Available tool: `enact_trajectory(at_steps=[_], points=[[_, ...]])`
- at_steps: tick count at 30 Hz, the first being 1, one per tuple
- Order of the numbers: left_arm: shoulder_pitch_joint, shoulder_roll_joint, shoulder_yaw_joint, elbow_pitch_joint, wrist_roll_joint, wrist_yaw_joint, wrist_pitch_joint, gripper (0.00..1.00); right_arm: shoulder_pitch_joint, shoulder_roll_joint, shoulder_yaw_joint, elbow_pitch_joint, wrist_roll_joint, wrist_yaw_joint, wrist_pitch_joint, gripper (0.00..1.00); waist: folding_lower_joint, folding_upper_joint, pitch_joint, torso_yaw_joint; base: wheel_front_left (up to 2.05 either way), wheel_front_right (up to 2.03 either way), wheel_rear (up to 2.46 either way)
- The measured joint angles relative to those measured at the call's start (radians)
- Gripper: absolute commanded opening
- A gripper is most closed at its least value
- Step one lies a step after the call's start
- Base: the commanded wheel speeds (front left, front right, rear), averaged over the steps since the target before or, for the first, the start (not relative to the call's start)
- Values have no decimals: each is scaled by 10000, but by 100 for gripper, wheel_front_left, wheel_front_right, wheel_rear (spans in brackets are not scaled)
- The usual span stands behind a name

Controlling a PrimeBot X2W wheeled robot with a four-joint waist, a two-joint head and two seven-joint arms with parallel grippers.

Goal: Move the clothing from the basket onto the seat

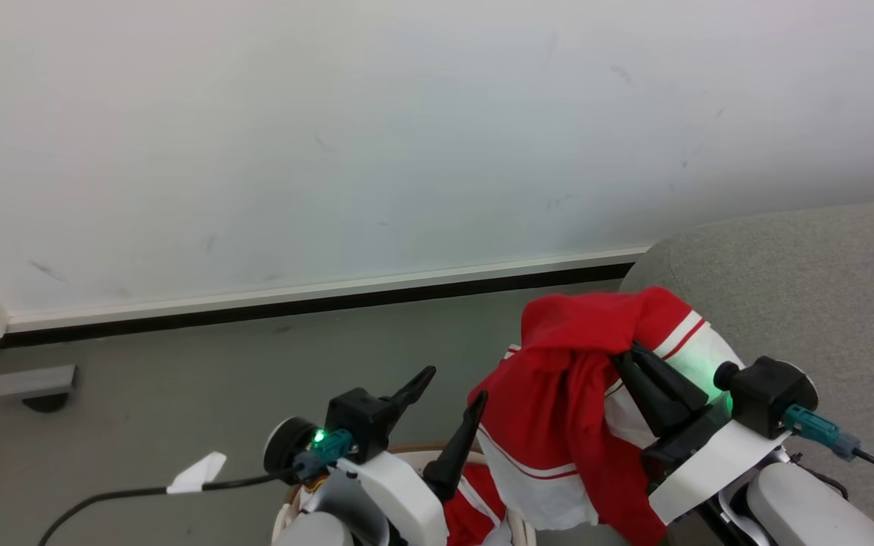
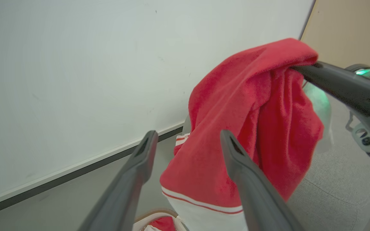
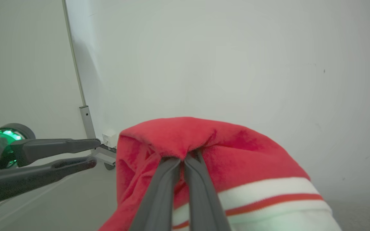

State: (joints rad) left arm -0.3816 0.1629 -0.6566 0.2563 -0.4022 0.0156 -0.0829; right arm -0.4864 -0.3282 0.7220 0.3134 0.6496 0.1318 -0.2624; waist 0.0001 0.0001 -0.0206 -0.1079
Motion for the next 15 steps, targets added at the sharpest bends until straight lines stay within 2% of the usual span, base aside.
enact_trajectory(at_steps=[8,15], points=[[-6,-219,-71,545,-29,-77,-362,100,48,-217,-512,-155,-81,0,0,0,0,0,46,-314,0,0,0],[-129,-347,-203,660,-40,-215,-696,100,23,-527,-1032,-278,-88,0,0,0,0,0,202,-972,0,0,0]])
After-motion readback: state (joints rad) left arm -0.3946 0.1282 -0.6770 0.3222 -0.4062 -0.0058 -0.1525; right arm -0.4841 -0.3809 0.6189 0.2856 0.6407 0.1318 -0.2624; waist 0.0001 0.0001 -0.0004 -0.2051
